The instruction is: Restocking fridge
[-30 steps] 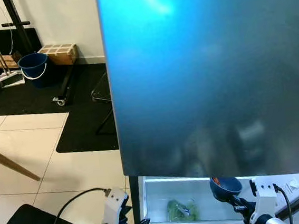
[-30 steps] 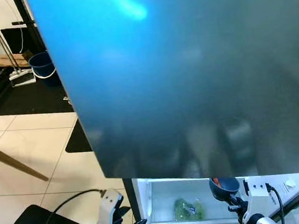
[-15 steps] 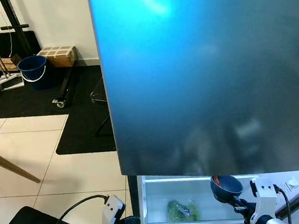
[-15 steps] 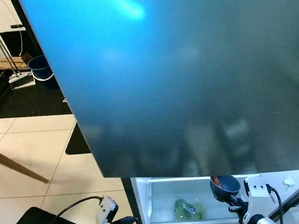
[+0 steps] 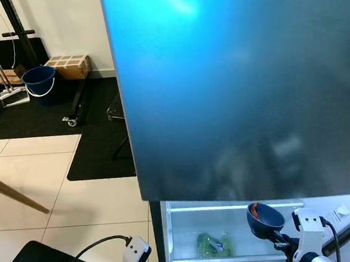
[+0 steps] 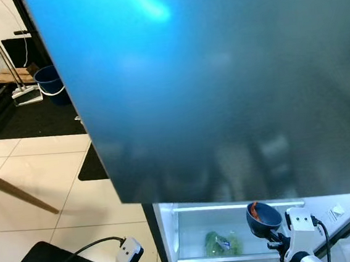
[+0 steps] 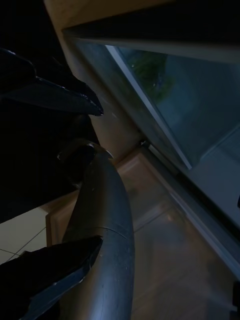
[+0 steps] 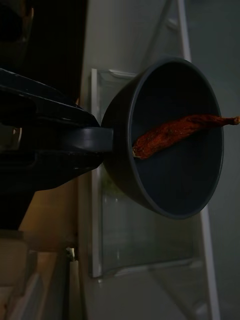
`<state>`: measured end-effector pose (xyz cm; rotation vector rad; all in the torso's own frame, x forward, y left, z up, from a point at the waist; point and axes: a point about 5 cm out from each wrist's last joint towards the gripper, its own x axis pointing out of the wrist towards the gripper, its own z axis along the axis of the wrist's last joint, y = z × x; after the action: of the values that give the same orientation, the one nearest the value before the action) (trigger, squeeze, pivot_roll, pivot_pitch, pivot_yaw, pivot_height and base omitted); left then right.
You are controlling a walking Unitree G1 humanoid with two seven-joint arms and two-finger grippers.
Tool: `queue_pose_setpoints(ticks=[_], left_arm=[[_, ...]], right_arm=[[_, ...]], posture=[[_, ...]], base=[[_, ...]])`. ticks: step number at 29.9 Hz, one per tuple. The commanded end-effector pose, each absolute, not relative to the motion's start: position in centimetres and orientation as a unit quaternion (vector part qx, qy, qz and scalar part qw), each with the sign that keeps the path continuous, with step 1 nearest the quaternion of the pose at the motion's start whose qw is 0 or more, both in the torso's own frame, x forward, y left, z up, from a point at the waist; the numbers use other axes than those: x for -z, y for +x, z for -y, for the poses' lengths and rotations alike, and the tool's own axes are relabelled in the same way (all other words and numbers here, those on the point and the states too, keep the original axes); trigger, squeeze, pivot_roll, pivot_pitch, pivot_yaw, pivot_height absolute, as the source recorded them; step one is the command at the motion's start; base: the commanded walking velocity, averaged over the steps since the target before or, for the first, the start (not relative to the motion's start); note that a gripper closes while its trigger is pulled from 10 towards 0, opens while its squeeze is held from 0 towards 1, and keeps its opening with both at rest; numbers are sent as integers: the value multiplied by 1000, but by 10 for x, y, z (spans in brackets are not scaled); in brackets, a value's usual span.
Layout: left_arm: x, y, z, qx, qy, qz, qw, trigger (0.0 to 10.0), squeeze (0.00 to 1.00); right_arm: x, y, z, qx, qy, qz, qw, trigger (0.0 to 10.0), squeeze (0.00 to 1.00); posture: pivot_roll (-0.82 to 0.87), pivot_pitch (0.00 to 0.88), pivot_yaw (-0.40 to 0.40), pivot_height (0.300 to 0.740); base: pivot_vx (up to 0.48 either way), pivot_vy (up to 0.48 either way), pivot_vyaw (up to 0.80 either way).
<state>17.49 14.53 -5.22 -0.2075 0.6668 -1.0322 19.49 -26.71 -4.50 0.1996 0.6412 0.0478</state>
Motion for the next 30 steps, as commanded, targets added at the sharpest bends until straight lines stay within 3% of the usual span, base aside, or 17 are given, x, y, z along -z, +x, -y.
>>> queue_pose_setpoints(ticks=[1,7,17,30], left_arm=[[53,174,-146,476,-98,-316,815,10000,0],[51,179,-143,476,-97,-311,817,10000,0],[48,187,-137,475,-94,-300,822,10000,0],[42,200,-133,445,-104,-281,844,10000,0]], right_arm=[[49,189,267,-18,100,-326,940,10000,0],[49,190,265,-22,98,-328,939,10000,0],[49,190,265,-24,94,-329,939,10000,0],[50,190,263,-24,92,-331,939,10000,0]], posture=[[82,0,-25,740],[79,0,-26,740],[77,0,-27,740],[76,0,-29,740]], base=[[0,0,0],[0,0,0],[-398,0,0],[0,0,0]])
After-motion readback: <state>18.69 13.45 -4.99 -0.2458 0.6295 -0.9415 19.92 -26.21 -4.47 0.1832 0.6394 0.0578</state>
